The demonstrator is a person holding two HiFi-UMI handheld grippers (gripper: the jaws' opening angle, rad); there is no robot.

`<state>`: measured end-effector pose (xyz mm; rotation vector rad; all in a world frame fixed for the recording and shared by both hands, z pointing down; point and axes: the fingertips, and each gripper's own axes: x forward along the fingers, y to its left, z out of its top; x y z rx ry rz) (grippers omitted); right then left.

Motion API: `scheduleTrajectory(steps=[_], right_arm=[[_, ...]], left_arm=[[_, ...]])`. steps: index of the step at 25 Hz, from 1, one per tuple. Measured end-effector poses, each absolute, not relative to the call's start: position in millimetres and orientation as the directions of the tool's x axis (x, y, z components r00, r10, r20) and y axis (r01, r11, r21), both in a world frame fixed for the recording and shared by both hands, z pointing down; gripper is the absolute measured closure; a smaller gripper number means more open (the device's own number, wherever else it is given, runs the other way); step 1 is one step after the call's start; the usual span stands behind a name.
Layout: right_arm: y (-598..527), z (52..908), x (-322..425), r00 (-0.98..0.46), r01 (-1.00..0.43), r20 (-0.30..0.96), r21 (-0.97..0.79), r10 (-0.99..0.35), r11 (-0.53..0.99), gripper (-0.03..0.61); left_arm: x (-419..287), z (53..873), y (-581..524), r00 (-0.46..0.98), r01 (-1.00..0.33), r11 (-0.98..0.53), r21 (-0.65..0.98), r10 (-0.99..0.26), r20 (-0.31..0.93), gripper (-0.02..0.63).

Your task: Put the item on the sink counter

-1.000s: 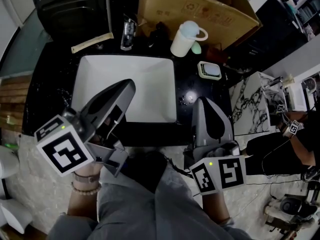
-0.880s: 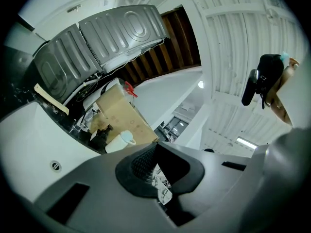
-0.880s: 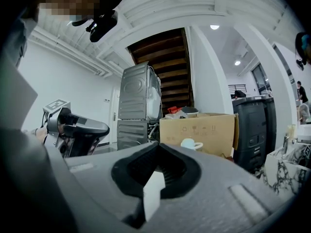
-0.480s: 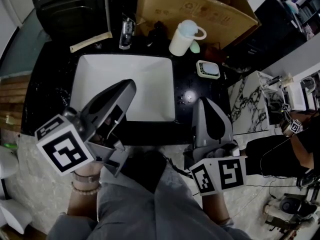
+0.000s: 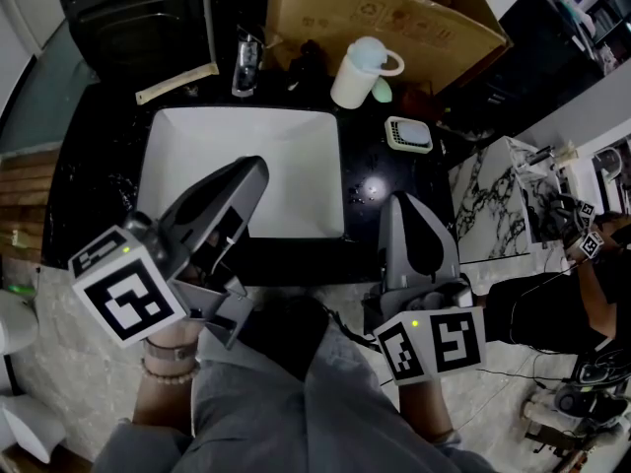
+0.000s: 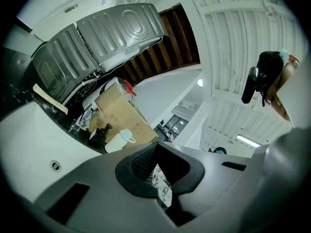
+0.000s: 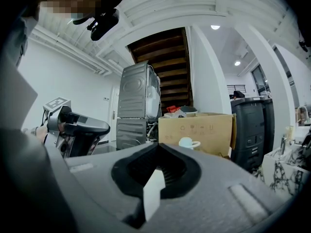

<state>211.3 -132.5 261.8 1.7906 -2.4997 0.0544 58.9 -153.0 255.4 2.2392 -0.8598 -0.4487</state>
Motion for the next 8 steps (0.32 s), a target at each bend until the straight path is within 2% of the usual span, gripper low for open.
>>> scheduleTrajectory(steps=[8], right_arm=[[-134.6, 265.7, 209.7, -0.326, -0.945, 0.087, 0.007, -0.941, 0.328, 0.581]], left_arm=[[57.8, 255.7, -154.1, 0.72, -0.455, -0.542, 0.707, -0.69, -0.067, 0.609]])
